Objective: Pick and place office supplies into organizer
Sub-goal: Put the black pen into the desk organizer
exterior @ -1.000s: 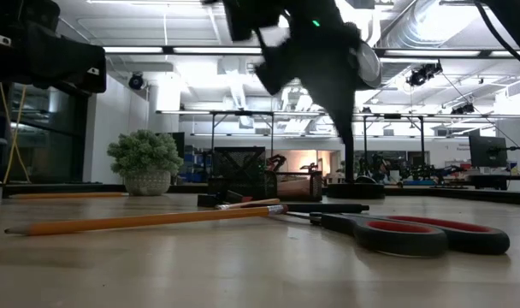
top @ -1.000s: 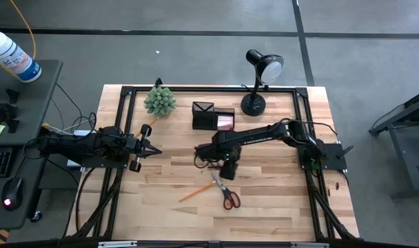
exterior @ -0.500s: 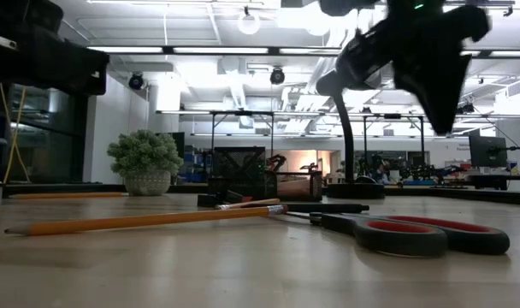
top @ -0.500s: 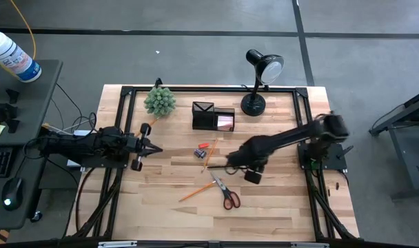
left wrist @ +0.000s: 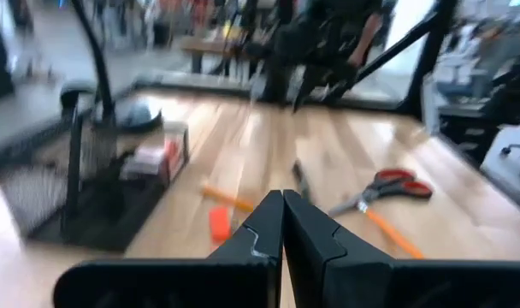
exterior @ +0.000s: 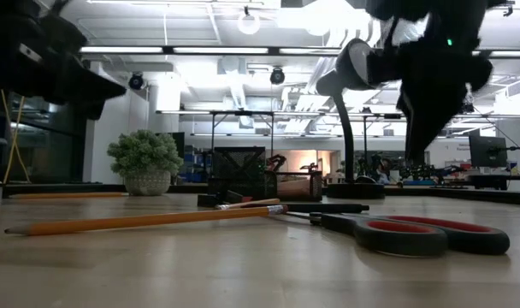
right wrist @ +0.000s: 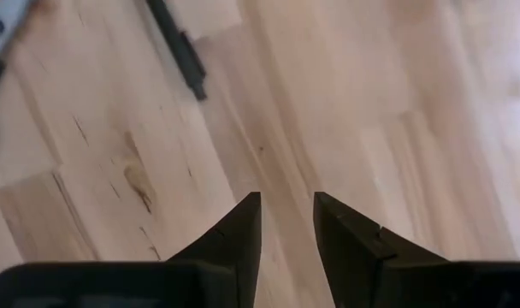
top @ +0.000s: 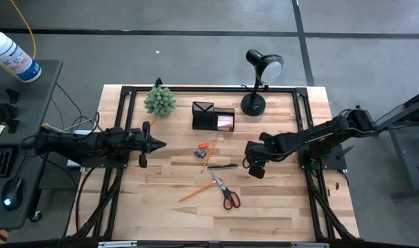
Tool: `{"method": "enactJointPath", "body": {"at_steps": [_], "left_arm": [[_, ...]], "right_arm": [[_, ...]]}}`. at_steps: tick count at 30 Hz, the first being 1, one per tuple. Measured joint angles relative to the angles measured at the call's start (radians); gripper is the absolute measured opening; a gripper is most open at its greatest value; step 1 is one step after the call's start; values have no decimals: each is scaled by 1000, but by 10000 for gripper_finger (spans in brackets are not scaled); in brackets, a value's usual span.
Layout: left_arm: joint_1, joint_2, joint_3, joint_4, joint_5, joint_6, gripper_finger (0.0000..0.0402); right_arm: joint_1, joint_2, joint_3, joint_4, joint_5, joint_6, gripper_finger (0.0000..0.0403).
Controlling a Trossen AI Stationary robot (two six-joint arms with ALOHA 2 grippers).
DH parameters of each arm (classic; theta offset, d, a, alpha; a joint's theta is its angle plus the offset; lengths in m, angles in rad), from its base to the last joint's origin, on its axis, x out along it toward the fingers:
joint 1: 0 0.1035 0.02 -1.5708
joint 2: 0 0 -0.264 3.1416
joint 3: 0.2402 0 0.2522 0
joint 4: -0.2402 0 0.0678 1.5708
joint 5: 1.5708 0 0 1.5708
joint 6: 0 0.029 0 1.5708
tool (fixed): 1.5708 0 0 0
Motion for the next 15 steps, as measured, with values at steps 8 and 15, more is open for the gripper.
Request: {"method": "enactJointPath", "body": {"at_steps": [8, 15], "left_arm": [[0, 276, 198, -122, -100, -35, 1], [0, 546, 405, -287, -123, -7, 1]], "right_arm": [[-48, 0, -129, 302, -119, -253, 92], [-106, 1, -131, 466, -146, -553, 89]]}}
